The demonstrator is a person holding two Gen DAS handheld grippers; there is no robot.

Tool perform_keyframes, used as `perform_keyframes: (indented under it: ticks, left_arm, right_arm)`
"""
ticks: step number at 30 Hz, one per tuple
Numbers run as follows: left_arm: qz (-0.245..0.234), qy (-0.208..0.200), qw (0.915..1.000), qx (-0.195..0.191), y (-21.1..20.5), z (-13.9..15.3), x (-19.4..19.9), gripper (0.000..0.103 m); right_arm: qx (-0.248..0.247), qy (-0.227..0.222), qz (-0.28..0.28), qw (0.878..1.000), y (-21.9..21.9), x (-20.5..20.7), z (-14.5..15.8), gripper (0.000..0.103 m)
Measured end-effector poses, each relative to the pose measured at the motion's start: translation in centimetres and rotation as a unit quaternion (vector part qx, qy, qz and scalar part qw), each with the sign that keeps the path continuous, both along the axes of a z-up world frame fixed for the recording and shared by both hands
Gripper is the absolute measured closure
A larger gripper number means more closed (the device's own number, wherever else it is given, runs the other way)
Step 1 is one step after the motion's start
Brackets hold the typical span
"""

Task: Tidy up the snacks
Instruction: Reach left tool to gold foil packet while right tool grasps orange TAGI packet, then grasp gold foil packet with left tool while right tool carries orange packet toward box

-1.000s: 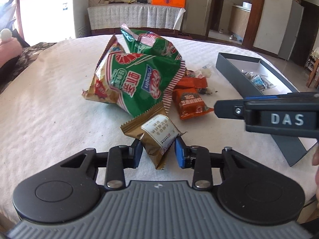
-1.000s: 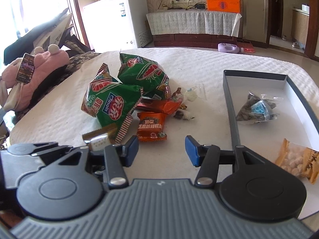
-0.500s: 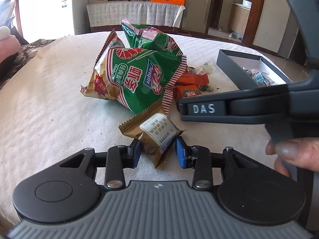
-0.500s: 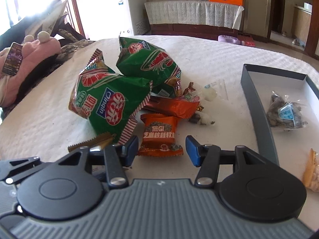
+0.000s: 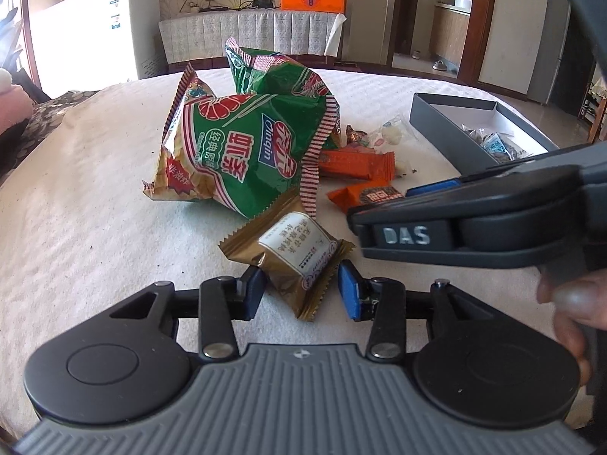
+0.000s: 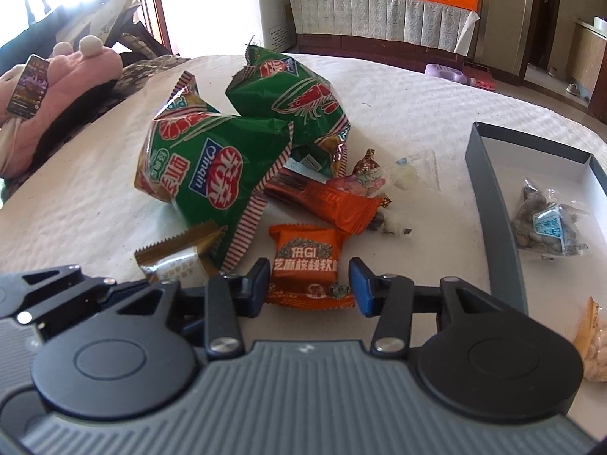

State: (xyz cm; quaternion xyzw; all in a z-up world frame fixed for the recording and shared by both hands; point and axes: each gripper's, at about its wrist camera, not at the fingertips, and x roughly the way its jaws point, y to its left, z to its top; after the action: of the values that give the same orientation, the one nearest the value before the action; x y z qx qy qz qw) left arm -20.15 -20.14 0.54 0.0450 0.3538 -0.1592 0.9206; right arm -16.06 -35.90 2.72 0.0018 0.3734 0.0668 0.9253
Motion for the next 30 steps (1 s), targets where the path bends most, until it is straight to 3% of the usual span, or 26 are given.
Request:
perform_keyframes:
  ticks: [2,3,9,13,30]
  left_arm:
    - [0.001,-0.001,1.0000,0.001,-0.1,0.0,0.0,0.056]
    - [0.001,-0.002,1.0000,0.003,-0.2,0.0,0.1,0.056]
    - [0.001,-0.008,0.9999,0.008,-0.3,-0.1,-0.1,0.057]
    - [0.003,-0.005,1.0000,-0.005,0.2,0.1,-0.2,0.064]
    - [0.004,-0.017,0.9997,-0.017,0.2,1.4,-0.7,0.067]
  right_arm:
    - [0.001,0.000,-0.002,1.000,-0.5,-0.4,0.2,0.055]
    - [0.002,0.002,0.000,1.000,-0.6,-0.6,0.2,0.062]
    - [-0.007,0.010,0.000,1.000,-1.4,-1.6,0.3,0.062]
    - [-0.007,0.008,-0.003,1.000,-1.5,-2.0,0.4,0.062]
    - [0.021,-0.044,-0.005,0.999,-2.4,-4.0,3.3,0.062]
